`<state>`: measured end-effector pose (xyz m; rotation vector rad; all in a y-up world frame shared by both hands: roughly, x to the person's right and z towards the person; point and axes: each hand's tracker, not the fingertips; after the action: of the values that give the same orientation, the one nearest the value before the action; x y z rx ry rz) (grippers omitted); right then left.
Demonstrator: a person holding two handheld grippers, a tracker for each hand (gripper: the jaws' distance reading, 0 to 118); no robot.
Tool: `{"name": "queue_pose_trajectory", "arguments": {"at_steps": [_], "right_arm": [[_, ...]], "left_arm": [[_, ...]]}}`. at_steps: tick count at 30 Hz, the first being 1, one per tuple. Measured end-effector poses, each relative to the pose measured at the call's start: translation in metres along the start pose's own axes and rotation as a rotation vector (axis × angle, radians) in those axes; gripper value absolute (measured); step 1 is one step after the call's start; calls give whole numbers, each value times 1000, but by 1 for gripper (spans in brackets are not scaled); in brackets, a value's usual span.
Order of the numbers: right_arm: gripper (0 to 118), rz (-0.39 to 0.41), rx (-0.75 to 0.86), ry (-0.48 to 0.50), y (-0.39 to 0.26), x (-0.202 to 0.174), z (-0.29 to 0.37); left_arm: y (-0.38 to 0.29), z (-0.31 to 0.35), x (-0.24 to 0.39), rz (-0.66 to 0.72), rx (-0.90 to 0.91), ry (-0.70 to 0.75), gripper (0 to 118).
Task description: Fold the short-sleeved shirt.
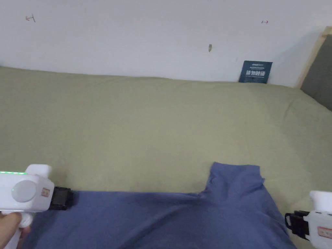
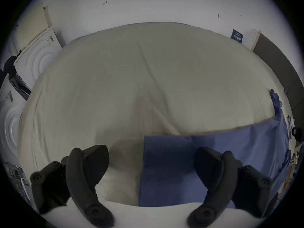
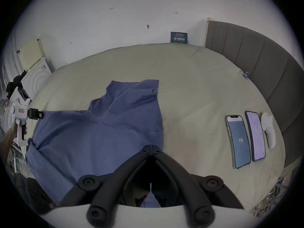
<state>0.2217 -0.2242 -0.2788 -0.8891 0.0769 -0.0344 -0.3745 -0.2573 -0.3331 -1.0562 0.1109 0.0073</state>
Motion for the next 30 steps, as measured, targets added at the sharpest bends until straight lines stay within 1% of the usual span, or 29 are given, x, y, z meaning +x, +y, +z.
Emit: {"name": "queue_pose_trajectory", "arguments": {"at_steps": [1,2,3,4,5,6,7,8,9,10,11,12,13,14,16,17,18,19,20,21,23,25,26,30], "right_arm": [[0,-4,-3,0,3,4,-7],[0,-3,-14,2,8,4,-12],[0,4,-23,4,13,4,-17],[0,12,-26,2,17,3,-21],[0,22,-26,-4,20,2,-27],[3,23,-28,-8,26,2,-34],[25,19,-37,-13,31,4,-40],[64,5,-65,-10,37,6,-48],[116,-13,-121,2,39,6,-58],[114,-15,-173,5,41,8,-68],[107,-14,-99,-30,46,11,-77],[105,9,-182,-51,46,12,-88],[105,37,-222,-69,44,7,-95],[102,46,-233,-90,43,9,-105],[90,30,-219,-70,40,15,-110],[71,12,-194,-66,38,8,-99],[25,26,-154,-42,39,8,-89],[0,35,-138,-32,39,9,-84],[0,47,-122,-24,39,11,-76],[0,69,-89,-38,36,5,-60],[0,71,-62,-17,36,10,-41],[0,48,-30,-1,41,-4,-2],[0,34,-17,31,41,-6,15],[0,68,61,56,17,-16,81]], "left_arm": [[0,3,0,-5,3,-5,100],[1,7,0,-1,6,-34,83],[0,14,1,7,28,-42,61],[1,16,3,-6,30,-47,36],[2,17,3,-22,18,-109,10],[2,17,5,-8,19,-89,8],[4,17,8,-22,7,-70,8],[5,16,9,-36,10,-73,8],[5,15,9,-37,9,-69,8],[4,15,9,-34,10,-69,8],[6,12,7,-28,7,-72,8],[5,12,7,-23,7,-74,8],[5,11,7,-24,5,-75,8],[5,11,7,-25,5,-76,8],[5,10,5,-14,8,-79,8],[4,12,5,-16,11,-79,8],[3,15,5,-17,15,-78,8],[3,18,4,-20,26,-78,8],[2,22,3,-26,35,-78,8],[1,28,1,-25,40,-77,8],[-2,43,-4,-8,64,-96,8],[-9,63,-10,7,90,-105,8],[-14,75,-13,5,101,-111,8],[-46,126,-28,15,171,-141,8]]}}
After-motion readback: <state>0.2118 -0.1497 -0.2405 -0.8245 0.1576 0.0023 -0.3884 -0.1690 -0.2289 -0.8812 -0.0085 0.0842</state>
